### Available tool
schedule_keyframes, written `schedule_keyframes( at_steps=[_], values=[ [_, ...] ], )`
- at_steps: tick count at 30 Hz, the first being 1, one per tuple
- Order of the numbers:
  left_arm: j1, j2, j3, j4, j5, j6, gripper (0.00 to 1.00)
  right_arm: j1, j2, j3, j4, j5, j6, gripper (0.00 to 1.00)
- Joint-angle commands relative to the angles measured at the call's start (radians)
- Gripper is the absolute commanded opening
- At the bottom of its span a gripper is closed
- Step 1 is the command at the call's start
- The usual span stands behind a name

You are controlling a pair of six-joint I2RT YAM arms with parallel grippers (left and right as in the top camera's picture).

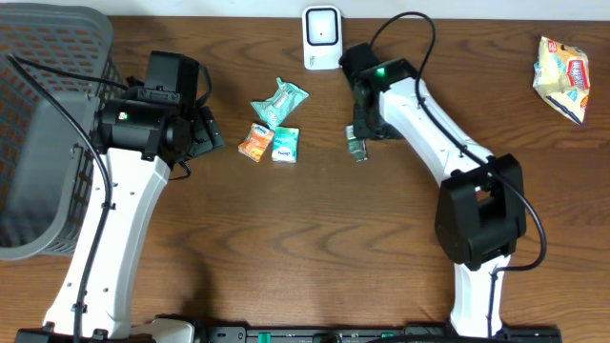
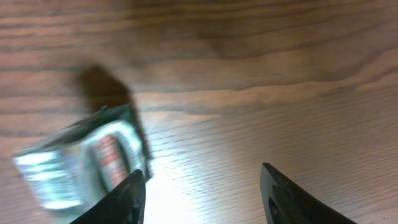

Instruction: Scan the item barcode

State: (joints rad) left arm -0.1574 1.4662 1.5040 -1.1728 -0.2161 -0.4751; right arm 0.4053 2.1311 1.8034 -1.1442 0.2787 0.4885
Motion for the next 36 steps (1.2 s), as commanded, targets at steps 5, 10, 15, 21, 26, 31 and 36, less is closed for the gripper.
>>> schedule_keyframes(
  at_steps=[5, 10, 15, 21, 26, 31, 36],
  values=[
    [0.004, 0.004, -0.001, -0.004, -0.013, -0.009, 0.98, -0.055, -0.012, 0.001, 0.019, -0.171, -0.075, 0.53],
    [0.004, 0.004, -0.001, -0.004, -0.013, -0.009, 0.98, -0.033, -0.012, 0.0, 0.06, -0.354, -0.122, 0.63],
    [0.004, 0.004, -0.001, -0.004, -0.013, -0.009, 0.98, 0.034, -0.008, -0.072, 0.126, -0.36, -0.005, 0.99],
    [0.004, 0.004, -0.001, -0.004, -0.013, -0.009, 0.98, 0.084, -0.018, -0.115, 0.162, -0.361, 0.033, 0.79],
    [0.004, 0.004, -0.001, -0.004, -0.013, -0.009, 0.98, 0.086, -0.07, -0.086, 0.186, -0.353, 0.037, 0.69],
    [0.004, 0.004, -0.001, -0.004, -0.013, -0.009, 0.98, 0.071, -0.1, -0.079, 0.304, -0.282, 0.205, 0.72],
    [0.004, 0.004, -0.001, -0.004, -0.013, -0.009, 0.98, 0.071, -0.061, -0.084, 0.418, -0.281, 0.311, 0.99]
  ],
)
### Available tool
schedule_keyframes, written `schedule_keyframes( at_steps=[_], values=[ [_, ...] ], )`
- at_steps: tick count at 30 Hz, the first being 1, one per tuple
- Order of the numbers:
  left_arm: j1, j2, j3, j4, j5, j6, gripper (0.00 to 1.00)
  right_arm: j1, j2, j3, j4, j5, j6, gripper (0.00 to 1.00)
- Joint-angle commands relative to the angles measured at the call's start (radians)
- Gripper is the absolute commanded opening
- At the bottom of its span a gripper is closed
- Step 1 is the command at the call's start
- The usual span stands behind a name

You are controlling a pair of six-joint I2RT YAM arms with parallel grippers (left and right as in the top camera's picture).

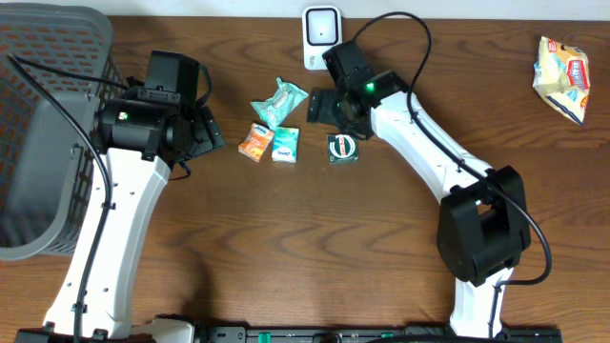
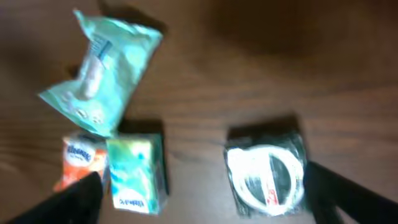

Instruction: Scan the item barcode

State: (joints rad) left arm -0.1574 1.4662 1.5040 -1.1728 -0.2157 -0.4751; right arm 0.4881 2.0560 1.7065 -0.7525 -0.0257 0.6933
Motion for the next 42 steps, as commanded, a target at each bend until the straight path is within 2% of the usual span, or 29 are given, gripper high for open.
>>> schedule_keyframes(
  at_steps=[1, 2, 4, 5, 8, 17, 19, 24, 26, 32, 38, 42],
  values=[
    [0.004, 0.004, -0.001, -0.004, -0.013, -0.009, 0.98, -0.011, 0.027, 0.013, 0.054, 0.023, 0.114, 0.99],
    [0.004, 0.004, -0.001, -0.004, -0.014, -0.009, 0.98, -0.008, 0.045, 0.013, 0.121, 0.019, 0.098, 0.69],
    [0.004, 0.004, -0.001, -0.004, -0.014, -0.009, 0.98, -0.004, 0.061, 0.013, 0.198, 0.02, 0.032, 0.51],
    [0.004, 0.004, -0.001, -0.004, -0.014, -0.009, 0.98, -0.002, 0.072, 0.013, 0.235, 0.027, -0.013, 0.48],
    [0.004, 0.004, -0.001, -0.004, -0.013, -0.009, 0.97, -0.003, 0.093, 0.013, 0.27, 0.037, -0.052, 0.02],
    [0.004, 0.004, -0.001, -0.004, -0.014, -0.009, 0.98, 0.002, 0.205, 0.013, 0.184, 0.105, -0.073, 0.01],
    [0.004, 0.004, -0.001, -0.004, -0.013, -0.009, 0.98, 0.004, 0.215, 0.013, 0.159, 0.094, -0.117, 0.01],
    [0.004, 0.004, -0.001, -0.004, -0.014, -0.009, 0.97, 0.024, 0.21, 0.014, 0.013, 0.093, -0.161, 0.01],
    [0.004, 0.004, -0.001, -0.004, -0.013, -0.009, 0.97, 0.023, 0.197, 0.014, -0.074, 0.074, -0.183, 0.01],
    [0.004, 0.004, -0.001, -0.004, -0.014, -0.009, 0.98, 0.021, 0.122, 0.015, -0.199, -0.13, -0.419, 0.01],
    [0.004, 0.004, -0.001, -0.004, -0.014, -0.009, 0.98, 0.027, 0.011, 0.015, -0.342, -0.146, -0.448, 0.01],
    [0.004, 0.004, -0.001, -0.004, -0.014, -0.009, 0.98, 0.05, 0.008, -0.002, -0.472, -0.124, -0.448, 0.01]
  ],
)
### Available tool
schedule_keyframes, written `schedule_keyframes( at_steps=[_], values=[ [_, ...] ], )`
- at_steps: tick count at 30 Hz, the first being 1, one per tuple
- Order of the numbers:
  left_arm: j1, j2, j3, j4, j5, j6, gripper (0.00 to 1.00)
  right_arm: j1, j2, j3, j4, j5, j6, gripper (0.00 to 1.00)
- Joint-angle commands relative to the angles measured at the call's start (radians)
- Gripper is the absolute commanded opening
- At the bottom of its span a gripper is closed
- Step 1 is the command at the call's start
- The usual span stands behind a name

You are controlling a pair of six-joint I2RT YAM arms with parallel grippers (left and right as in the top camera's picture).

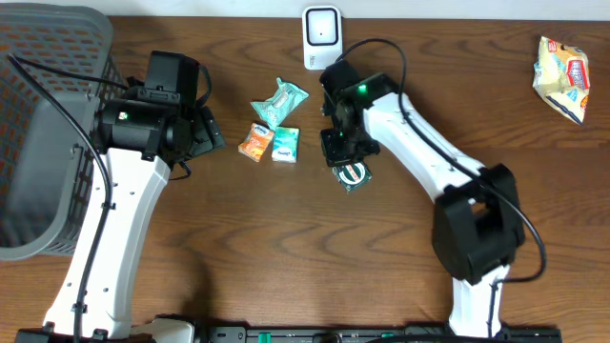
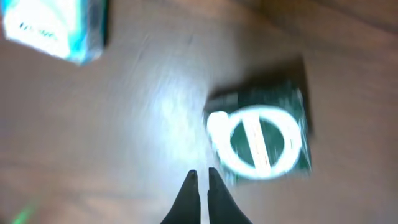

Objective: Scan the item barcode
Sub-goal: 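Lower the right gripper onto the Zam-Buk tin and grasp it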

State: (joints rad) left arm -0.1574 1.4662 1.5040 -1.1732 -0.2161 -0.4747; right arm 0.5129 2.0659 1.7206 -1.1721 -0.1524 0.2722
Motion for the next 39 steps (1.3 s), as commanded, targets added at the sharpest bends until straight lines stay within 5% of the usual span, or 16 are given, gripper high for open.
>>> schedule_keyframes(
  at_steps=[1, 12, 19, 28, 35, 39],
  values=[
    [0.004, 0.004, -0.001, -0.004, -0.013, -0.01, 0.98, 0.031, -0.002, -0.032, -0.064, 0.009, -0.027, 0.01],
    [0.004, 0.004, -0.001, -0.004, -0.013, -0.01, 0.98, 0.065, -0.002, -0.294, 0.128, 0.04, 0.018, 0.01],
    [0.004, 0.004, -0.001, -0.004, -0.013, -0.01, 0.98, 0.03, -0.002, -0.293, 0.182, 0.308, 0.15, 0.01],
    [0.004, 0.004, -0.001, -0.004, -0.013, -0.01, 0.98, -0.069, -0.002, -0.144, 0.139, 0.23, 0.15, 0.01],
    [0.004, 0.004, -0.001, -0.004, -0.013, -0.01, 0.98, -0.06, -0.002, -0.119, 0.092, -0.068, 0.016, 0.01],
    [0.004, 0.004, -0.001, -0.004, -0.013, -0.01, 0.98, 0.0, -0.002, -0.157, 0.033, 0.064, 0.003, 0.02]
  ],
)
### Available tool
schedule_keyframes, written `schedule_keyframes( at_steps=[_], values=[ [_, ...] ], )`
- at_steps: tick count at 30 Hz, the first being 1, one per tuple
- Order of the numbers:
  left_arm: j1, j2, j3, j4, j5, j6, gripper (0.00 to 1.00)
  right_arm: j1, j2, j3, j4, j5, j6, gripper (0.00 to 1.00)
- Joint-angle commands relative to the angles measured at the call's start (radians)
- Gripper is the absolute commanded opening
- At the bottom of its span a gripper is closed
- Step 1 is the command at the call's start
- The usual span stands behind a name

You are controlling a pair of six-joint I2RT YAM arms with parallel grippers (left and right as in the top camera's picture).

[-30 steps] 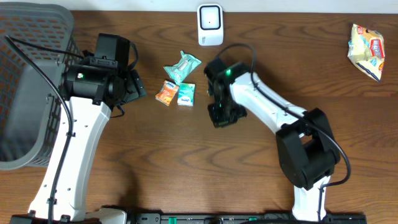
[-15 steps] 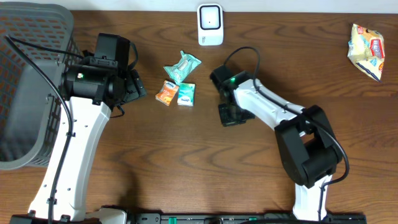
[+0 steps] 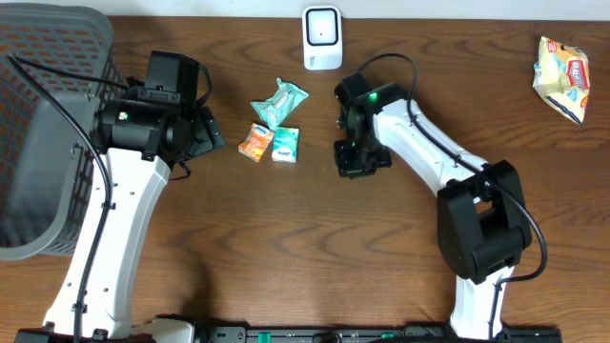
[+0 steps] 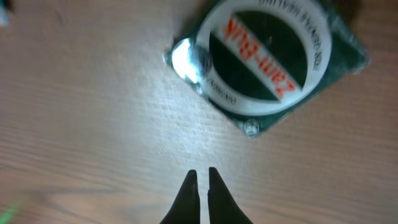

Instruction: Scan the item barcode

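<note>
The item is a dark green square packet (image 4: 273, 56) with a white ring and red "Zam-Buk" lettering. It lies flat and label up on the table. In the right wrist view it fills the upper part, tilted. My right gripper (image 4: 202, 175) is shut and empty, its tips just short of the packet's near edge. In the overhead view the right gripper (image 3: 358, 158) covers the packet. The white scanner (image 3: 322, 38) stands at the back edge. My left gripper (image 3: 208, 131) hangs at the left, its jaws not readable.
A teal packet (image 3: 279, 102), an orange tissue pack (image 3: 254, 143) and a teal tissue pack (image 3: 285, 144) lie left of the right gripper. A grey basket (image 3: 43, 57) fills the far left. A snack bag (image 3: 562, 67) lies at the back right.
My right gripper, still shut, has moved nearer to the green packet, which now looms large and turned just ahead of the fingertips. The left arm has not moved.
First my right gripper stood with jaws apart and the green packet at its left finger, above the table. Then the packet lay label up by the tissue packs with the gripper open over it. Later the gripper was shut beside it, and now sits close before it.
</note>
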State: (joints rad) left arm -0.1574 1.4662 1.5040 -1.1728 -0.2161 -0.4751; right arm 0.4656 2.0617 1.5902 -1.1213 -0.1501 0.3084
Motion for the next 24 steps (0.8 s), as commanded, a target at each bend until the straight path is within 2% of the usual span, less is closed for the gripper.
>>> schedule_keyframes(
  at_steps=[1, 5, 10, 14, 20, 24],
  values=[
    [0.004, 0.004, -0.001, -0.004, -0.013, -0.009, 0.98, 0.061, 0.002, -0.053, -0.001, 0.129, 0.001, 0.01],
    [0.004, 0.004, -0.001, -0.004, -0.013, -0.009, 0.98, 0.071, 0.002, -0.128, 0.084, 0.209, 0.095, 0.02],
    [0.004, 0.004, -0.001, -0.004, -0.013, -0.009, 0.98, 0.053, 0.002, -0.196, 0.237, 0.219, 0.107, 0.01],
    [0.004, 0.004, -0.001, -0.004, -0.013, -0.009, 0.98, 0.016, 0.002, -0.198, 0.272, 0.267, 0.129, 0.01],
    [0.004, 0.004, -0.001, -0.004, -0.013, -0.009, 0.98, -0.048, 0.002, -0.174, 0.272, 0.29, 0.129, 0.01],
    [0.004, 0.004, -0.001, -0.004, -0.013, -0.009, 0.98, -0.084, 0.001, -0.084, 0.18, 0.199, 0.091, 0.01]
  ],
)
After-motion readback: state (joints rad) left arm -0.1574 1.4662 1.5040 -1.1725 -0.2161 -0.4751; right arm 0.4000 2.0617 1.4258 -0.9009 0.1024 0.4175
